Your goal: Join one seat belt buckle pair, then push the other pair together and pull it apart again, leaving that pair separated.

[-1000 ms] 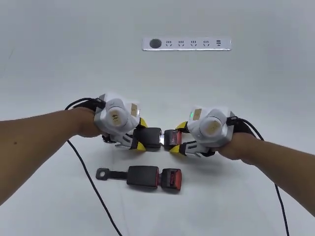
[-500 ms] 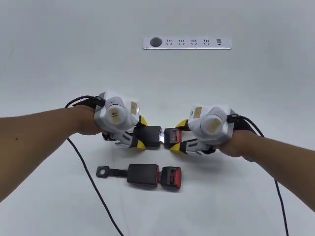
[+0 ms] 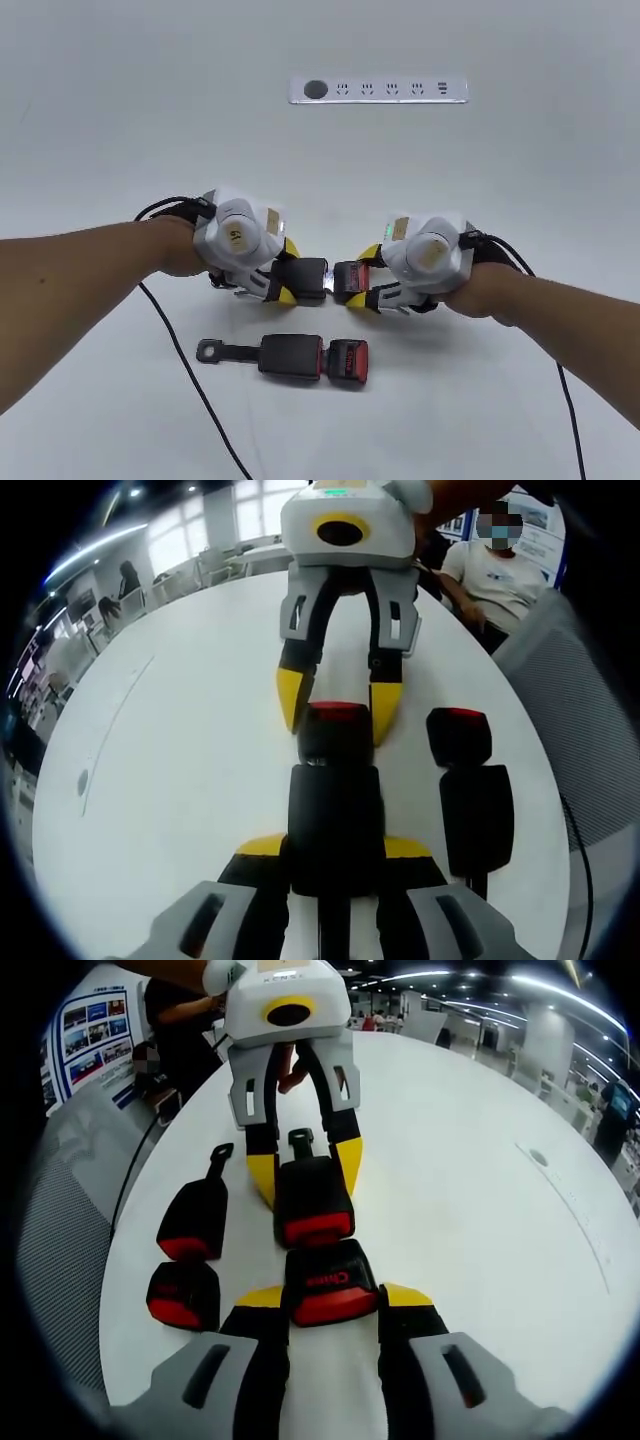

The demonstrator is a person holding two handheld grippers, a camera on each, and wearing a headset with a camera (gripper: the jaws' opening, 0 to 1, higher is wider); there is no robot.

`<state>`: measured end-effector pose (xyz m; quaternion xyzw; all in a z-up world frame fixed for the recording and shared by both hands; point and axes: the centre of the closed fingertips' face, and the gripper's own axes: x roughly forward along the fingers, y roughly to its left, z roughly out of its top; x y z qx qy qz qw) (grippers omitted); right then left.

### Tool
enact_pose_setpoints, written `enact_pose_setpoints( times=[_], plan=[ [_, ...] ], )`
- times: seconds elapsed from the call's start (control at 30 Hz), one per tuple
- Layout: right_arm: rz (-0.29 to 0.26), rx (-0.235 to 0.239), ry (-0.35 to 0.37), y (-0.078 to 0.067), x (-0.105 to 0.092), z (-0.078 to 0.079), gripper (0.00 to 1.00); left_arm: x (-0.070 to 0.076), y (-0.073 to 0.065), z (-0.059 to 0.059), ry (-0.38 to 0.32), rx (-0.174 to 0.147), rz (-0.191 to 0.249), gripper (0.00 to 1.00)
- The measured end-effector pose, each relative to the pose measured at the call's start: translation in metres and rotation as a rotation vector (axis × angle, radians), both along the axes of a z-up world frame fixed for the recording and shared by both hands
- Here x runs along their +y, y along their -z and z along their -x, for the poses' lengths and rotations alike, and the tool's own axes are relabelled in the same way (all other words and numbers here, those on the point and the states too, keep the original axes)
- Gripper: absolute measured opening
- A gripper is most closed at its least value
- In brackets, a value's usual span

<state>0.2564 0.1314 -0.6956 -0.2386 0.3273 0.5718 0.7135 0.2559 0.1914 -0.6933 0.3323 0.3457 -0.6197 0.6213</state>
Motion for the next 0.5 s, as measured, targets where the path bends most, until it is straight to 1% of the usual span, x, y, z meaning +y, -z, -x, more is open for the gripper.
enact_pose_setpoints(
  times=[0.17,0.3,0.37,0.5],
  plan=[
    [0.011,0.001,-0.008,0.0,-0.003,-0.001,0.33,0.0,0.0,0.0,-0.004,0.001,-0.003,0.34],
    [0.018,0.001,-0.011,0.001,-0.01,-0.001,0.33,0.0,-0.001,0.0,-0.007,0.003,0.005,0.34],
    [0.02,0.0,-0.014,0.001,-0.011,-0.002,0.33,0.0,-0.001,0.001,-0.012,0.005,0.016,0.34],
    [0.02,0.002,-0.018,0.001,-0.016,-0.003,0.33,-0.001,-0.002,0.001,-0.011,0.005,0.015,0.34]
  ],
)
